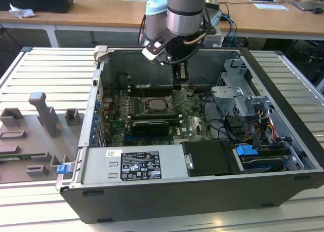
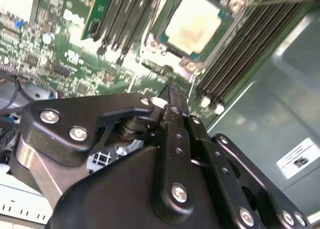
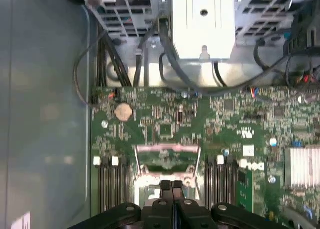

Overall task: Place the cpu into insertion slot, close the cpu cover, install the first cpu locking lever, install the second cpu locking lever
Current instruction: 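Close the cpu cover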

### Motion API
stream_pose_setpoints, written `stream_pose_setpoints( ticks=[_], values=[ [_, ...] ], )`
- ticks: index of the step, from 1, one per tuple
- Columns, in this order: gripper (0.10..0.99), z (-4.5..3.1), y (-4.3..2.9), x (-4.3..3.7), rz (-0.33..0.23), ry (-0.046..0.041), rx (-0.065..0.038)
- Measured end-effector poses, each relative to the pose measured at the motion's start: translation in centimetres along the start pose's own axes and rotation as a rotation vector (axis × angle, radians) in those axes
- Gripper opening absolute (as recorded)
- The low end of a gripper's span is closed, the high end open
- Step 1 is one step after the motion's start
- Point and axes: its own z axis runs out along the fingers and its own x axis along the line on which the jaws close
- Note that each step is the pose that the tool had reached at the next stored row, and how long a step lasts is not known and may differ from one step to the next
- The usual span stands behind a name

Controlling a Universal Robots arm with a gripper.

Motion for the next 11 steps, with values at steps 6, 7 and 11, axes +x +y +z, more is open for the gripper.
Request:
stream_pose_setpoints(
  ticks=[6,7,11],
  values=[
    [0.106,0.34,1.30,0.00,-0.019,0.0009,0.001],
    [0.106,0.35,1.49,0.00,-0.019,0.0008,0.001],
    [0.106,0.42,1.86,0.00,-0.019,0.0009,0.001]
  ],
)
